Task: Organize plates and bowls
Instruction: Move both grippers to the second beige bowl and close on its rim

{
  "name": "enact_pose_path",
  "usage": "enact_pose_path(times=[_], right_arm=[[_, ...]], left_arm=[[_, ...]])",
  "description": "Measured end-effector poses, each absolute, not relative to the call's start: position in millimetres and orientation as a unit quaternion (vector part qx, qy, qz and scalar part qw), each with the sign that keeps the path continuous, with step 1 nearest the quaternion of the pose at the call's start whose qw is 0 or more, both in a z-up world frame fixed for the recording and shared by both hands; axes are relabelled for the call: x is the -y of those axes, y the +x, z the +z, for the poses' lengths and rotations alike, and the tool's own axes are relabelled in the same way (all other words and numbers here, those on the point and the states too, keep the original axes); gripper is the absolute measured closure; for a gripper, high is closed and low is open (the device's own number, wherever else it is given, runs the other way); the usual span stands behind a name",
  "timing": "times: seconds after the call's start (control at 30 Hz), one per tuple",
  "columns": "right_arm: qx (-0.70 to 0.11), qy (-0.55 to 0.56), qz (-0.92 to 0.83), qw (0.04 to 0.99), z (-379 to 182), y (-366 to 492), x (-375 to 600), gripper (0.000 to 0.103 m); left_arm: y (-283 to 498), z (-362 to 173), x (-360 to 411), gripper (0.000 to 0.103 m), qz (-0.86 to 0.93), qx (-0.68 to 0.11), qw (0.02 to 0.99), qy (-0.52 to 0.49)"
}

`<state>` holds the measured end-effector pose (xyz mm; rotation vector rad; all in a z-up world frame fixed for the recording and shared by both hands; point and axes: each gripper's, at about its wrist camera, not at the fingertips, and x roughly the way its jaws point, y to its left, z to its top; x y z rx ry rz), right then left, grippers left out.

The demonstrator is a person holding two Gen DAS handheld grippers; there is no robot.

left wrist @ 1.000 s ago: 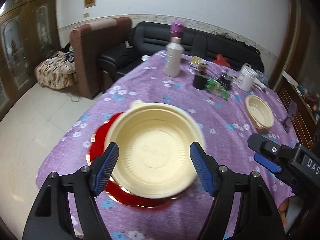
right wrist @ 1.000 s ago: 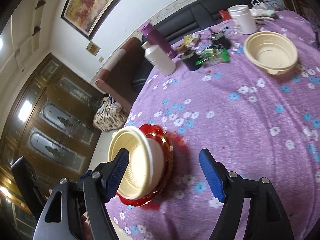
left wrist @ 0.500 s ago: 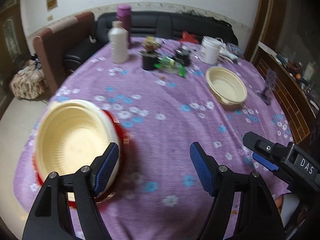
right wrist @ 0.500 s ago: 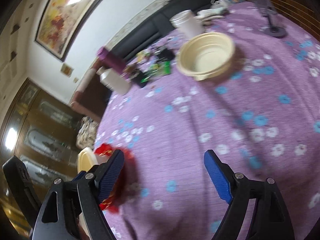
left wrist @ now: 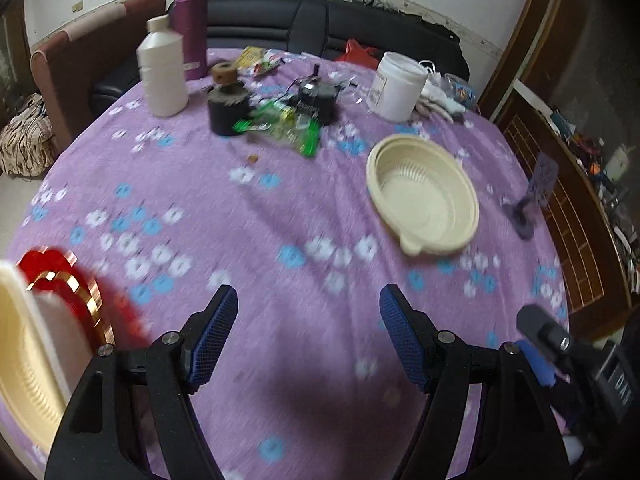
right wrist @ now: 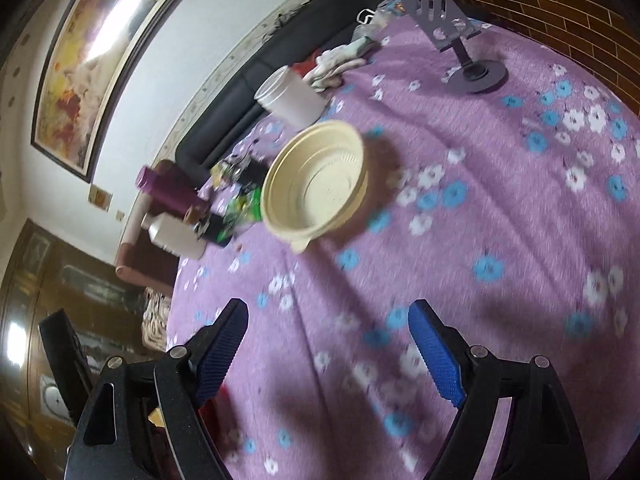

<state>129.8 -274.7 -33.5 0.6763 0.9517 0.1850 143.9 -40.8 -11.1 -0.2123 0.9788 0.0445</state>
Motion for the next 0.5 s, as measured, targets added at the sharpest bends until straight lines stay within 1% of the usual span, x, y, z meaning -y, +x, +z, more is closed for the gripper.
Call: enact_pose_path(times=[0.33, 0.43, 0.5], right_arm=[[-0.465, 0.319, 0.059, 0.823, -52.7, 207.0, 286.4, 0.019], [-0.471, 0.314, 0.062, 0.822, -59.5, 223.7, 282.9, 0.026], [-0.471, 0.312, 0.057, 0.823, -63.5, 231.7, 281.4, 0.028]], left_arm=[[212.2, -37.6, 67.4, 0.03, 0.038, -0.483, 0.869, -0.1], [223.5, -44.3, 71.5, 0.03, 0.041, -0.48, 0.87, -0.102], [229.2, -48.1, 73.3, 0.03, 0.046, -0.48, 0.87, -0.102]])
